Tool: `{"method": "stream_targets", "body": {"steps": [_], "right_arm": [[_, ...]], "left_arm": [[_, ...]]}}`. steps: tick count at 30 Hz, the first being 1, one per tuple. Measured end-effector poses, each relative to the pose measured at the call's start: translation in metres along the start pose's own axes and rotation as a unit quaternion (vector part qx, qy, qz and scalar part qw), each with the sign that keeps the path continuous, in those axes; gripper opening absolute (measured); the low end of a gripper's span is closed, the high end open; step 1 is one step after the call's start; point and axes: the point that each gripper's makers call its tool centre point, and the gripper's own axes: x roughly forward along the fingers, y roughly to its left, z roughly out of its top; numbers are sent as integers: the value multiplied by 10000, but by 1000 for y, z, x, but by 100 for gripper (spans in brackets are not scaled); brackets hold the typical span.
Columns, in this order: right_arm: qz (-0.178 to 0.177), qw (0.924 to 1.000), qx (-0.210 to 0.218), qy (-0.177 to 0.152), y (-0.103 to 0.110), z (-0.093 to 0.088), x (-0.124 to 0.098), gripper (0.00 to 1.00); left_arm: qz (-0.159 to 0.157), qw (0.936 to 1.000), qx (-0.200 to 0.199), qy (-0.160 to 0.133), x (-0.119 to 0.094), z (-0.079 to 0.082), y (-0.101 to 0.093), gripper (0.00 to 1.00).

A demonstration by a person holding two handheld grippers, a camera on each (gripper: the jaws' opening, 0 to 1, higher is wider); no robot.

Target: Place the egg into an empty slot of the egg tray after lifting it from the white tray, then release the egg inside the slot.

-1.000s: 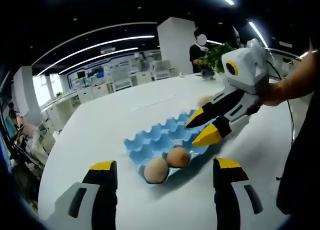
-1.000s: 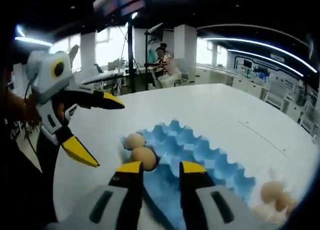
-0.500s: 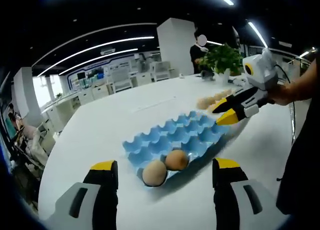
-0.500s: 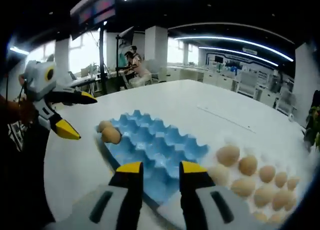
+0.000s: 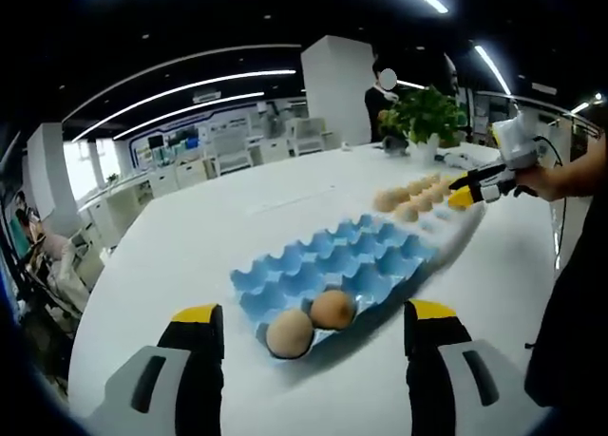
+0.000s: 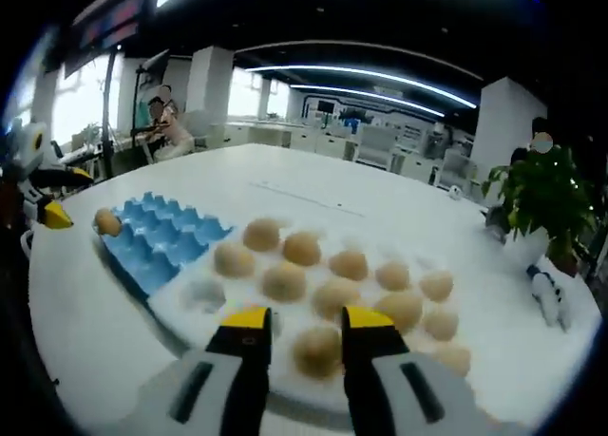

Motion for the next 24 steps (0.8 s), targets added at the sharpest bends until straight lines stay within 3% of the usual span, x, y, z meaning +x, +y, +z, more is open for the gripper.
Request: {"method": "stream_targets", "body": {"steps": [7,12,15,18,24], "right_arm": [[31,9997,83,222,0,-18,1,28],[92,9972,727,168,-2,-20,2,28],[123,9973,717,123,-4,-20,3,27],[143,9949,1003,2,-5,-19,4,26],[111,9967,809,11,-2,-19,4,25]], "left_arm": [[41,9999,-131,-61,-2,4,-1,77],[101,9998,-133,-62,-4,4,0,77],[123,9998,-152,-59,-4,4,1,77],[104,9998,-160,-40,-5,3,-1,76],[122,9998,-166,-25,-6,2,0,76]]}}
